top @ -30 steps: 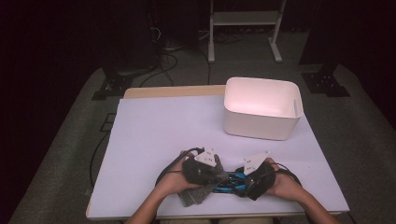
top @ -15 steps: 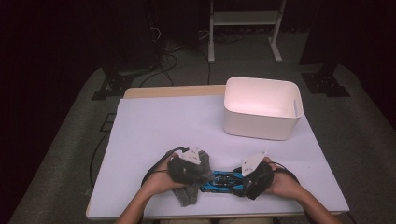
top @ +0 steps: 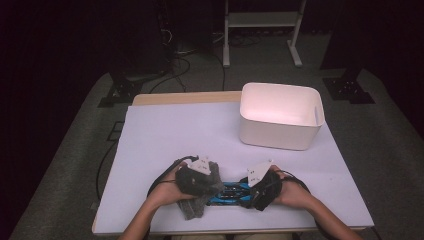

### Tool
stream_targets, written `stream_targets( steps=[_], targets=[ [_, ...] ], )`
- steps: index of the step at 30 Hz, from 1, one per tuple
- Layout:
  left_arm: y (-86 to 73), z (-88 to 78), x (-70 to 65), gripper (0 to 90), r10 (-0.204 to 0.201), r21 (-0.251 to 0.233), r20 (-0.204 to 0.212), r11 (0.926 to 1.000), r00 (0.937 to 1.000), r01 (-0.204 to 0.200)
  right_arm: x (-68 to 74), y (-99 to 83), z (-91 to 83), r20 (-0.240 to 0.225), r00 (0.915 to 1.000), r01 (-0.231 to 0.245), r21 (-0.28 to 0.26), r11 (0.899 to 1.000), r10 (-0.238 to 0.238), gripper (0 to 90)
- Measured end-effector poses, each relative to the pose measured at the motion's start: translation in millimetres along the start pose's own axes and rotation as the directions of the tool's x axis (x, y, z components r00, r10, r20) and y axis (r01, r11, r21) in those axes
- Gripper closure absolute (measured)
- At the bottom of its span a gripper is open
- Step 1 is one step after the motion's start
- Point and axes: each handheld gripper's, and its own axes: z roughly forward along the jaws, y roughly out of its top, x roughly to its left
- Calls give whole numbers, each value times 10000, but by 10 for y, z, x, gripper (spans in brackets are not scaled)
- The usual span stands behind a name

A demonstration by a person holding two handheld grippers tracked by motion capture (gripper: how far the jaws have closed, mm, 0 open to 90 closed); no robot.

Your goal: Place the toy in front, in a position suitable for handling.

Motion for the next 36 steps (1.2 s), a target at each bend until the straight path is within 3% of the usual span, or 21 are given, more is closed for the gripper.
stream_targets(
  steps=[3, 6, 8, 9, 12, 15, 20, 23, 27, 28, 29, 32, 36],
  targets=[
    [-42, -25, 28, 792, -291, -114, -58, 9995, 9996, 291, 5, -18, 0, 45, 10000, -80, -104, 9999, 80, 226],
    [7, 14, -10, 792, -287, -283, 314, 9992, 9991, 296, 8, -32, 0, 71, 9999, -151, -196, 9997, 152, 224],
    [37, 37, -39, 789, -152, -378, 560, 9991, 9983, 173, 10, -38, -1, 86, 9998, -189, -240, 9995, 191, 224],
    [105, 93, -120, 775, 215, -350, 695, 9992, 9973, -191, 14, -51, -2, 95, 9997, -236, -307, 9992, 239, 223],
    [165, 130, -204, 771, 647, -268, 833, 9977, 9944, -626, 13, -65, -4, 106, 9996, -252, -402, 9989, 256, 223],
    [138, 112, -173, 801, 591, -176, 815, 9982, 9949, -578, 14, -63, -4, 110, 9996, -266, -389, 9989, 270, 223],
    [21, 19, -66, 823, 215, 53, 440, 9997, 9988, -217, 13, -65, -3, 113, 9996, -272, -409, 9988, 277, 222],
    [19, 20, -49, 823, 67, -91, 595, 9999, 9982, -62, 10, -68, -2, 90, 9995, -297, -430, 9986, 301, 222],
    [146, 55, -115, 816, 382, -257, 724, 9990, 9966, -364, 7, -67, -1, 57, 9995, -314, -433, 9986, 317, 222],
    [189, 66, -138, 794, 499, -292, 704, 9984, 9963, -480, 8, -66, 0, 55, 9994, -332, -433, 9985, 335, 222],
    [226, 72, -155, 627, 604, -304, 599, 9978, 9964, -587, 9, -66, 0, 59, 9994, -345, -434, 9985, 347, 222],
    [267, 23, -148, 555, 437, -875, 503, 9954, 9978, -391, 12, -67, 0, 76, 9993, -352, -439, 9984, 355, 222],
    [189, -82, -70, 542, 43, -940, 383, 9956, 9993, -6, 12, -70, -1, 78, 9993, -353, -455, 9983, 356, 221]
  ],
)
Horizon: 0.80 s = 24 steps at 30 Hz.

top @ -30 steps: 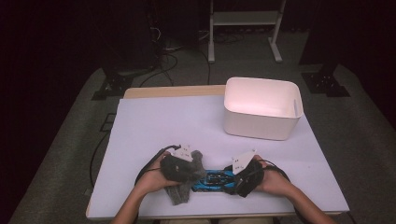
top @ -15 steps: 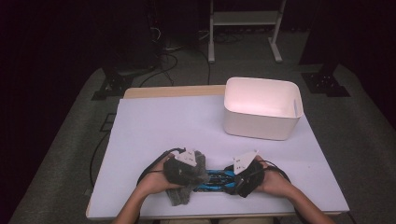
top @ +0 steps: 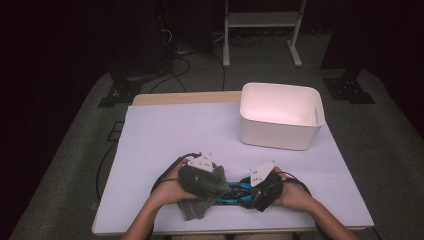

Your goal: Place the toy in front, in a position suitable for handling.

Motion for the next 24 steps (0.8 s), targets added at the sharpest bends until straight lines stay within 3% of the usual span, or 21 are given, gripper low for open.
stream_targets(
  steps=[1, 2, 3, 5, 9, 12, 19, 21, 24],
  targets=[
    [0, 0, 0, 577, 0, 0, 0, 10000, 10000, 0, -1, -1, 0, 2, 10000, 29, -1, 10000, -29, 221],
    [-66, -22, 67, 604, -449, 16, 172, 9990, 9988, 449, -1, -1, 0, 7, 10000, 19, -5, 10000, -19, 221],
    [-66, -22, 67, 622, -449, 16, 172, 9990, 9988, 449, -1, -1, 0, 7, 10000, 19, -5, 10000, -19, 221],
    [-122, 27, 132, 630, -828, 119, 578, 9965, 9949, 822, 1, 0, 1, 3, 10000, -10, -9, 10000, 10, 221],
    [-73, 142, 120, 656, -666, 319, 716, 9974, 9952, 644, -2, -1, 2, -4, 10000, -6, -28, 10000, 6, 221],
    [-22, 208, 104, 755, -527, 477, 667, 9976, 9964, 496, -5, -7, 3, -28, 10000, -18, -69, 10000, 18, 220],
    [65, 218, 115, 826, -433, 768, 235, 9962, 9988, 414, -6, -8, 3, -27, 10000, -51, -94, 9999, 51, 220],
    [29, 149, 159, 826, -430, 1170, -300, 9920, 9986, 463, -6, -8, 3, -14, 10000, -27, -75, 10000, 27, 220],
    [-47, 50, 228, 826, -684, 1174, -597, 9902, 9959, 750, -8, -8, 3, -35, 10000, -14, -72, 10000, 14, 220]
  ],
)
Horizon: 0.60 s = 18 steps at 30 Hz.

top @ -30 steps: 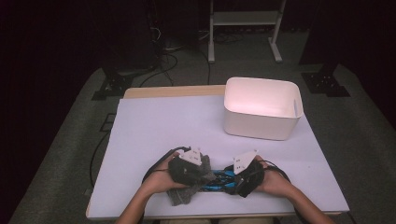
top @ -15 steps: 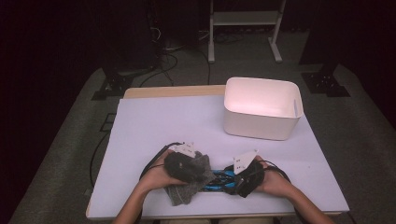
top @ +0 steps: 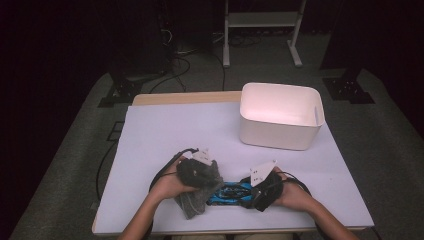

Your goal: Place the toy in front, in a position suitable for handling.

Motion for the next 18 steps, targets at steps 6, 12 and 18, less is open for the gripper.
stream_targets(
  steps=[6, 12, 18],
  targets=[
    [112, 64, 44, 826, -199, -267, 510, 9994, 9985, 213, -2, 7, 1, -5, 10000, 8, 41, 10000, -8, 220],
    [497, 286, -155, 826, 757, -315, 1375, 9969, 9876, -721, 1, 1, 1, -1, 10000, -18, -12, 10000, 18, 220],
    [568, 416, -292, 826, 1182, 153, 1929, 9922, 9741, -1234, 5, -4, 0, -21, 10000, -58, -47, 10000, 58, 220]
  ],
)
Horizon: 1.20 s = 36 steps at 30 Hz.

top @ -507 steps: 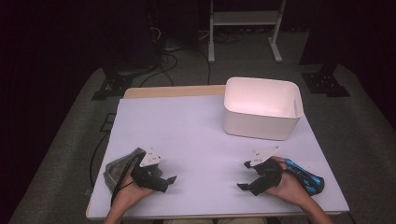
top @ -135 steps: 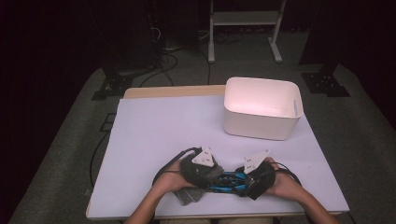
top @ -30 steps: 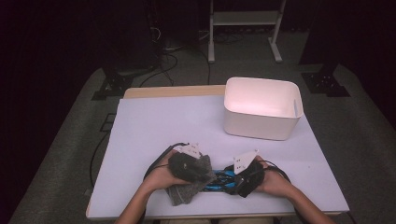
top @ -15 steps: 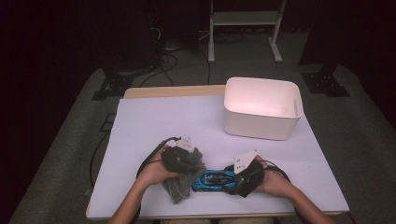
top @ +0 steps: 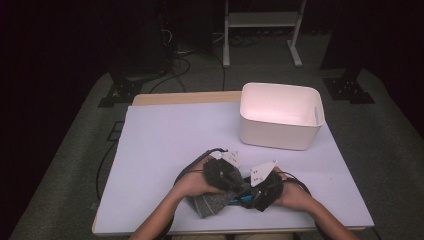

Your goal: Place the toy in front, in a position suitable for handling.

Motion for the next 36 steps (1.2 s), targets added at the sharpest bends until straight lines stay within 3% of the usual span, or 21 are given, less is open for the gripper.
stream_targets(
  steps=[4, 11, 14, 15, 16, 17, 23, 28, 36],
  targets=[
    [-66, -18, 7, 828, -124, 26, -54, 9999, 9999, 124, -1, -1, 1, 3, 10000, 12, -14, 10000, -12, 220],
    [-355, -240, -41, 827, -296, 445, -239, 9985, 9993, 306, -2, -5, 1, 11, 10000, 19, -41, 10000, -19, 220],
    [-545, -347, -38, 827, -499, 772, -739, 9955, 9960, 556, -3, -4, 1, 23, 10000, 26, -26, 10000, -26, 220],
    [-569, -361, -35, 828, -466, 991, -1123, 9934, 9926, 578, -3, -3, 1, 21, 10000, 24, -19, 10000, -24, 220],
    [-569, -361, -35, 830, -466, 991, -1123, 9934, 9926, 578, -3, -3, 1, 21, 10000, 24, -19, 10000, -24, 220],
    [-567, -379, -61, 831, -456, 1092, -1431, 9921, 9887, 616, -3, -1, 2, 30, 10000, 14, -8, 10000, -14, 220],
    [-521, -326, -71, 829, -364, 1249, -1304, 9908, 9908, 529, 2, -6, 1, 51, 10000, -61, -45, 10000, 62, 216],
    [-571, -339, -53, 829, -506, 948, -1178, 9936, 9918, 619, 22, 29, -5, 261, 9996, -110, 231, 9997, 104, 207],
    [-586, -345, -37, 828, -549, 883, -1059, 9940, 9929, 644, 36, -35, -156, 391, 9990, -239, 257, 9994, 229, 206]
  ],
)
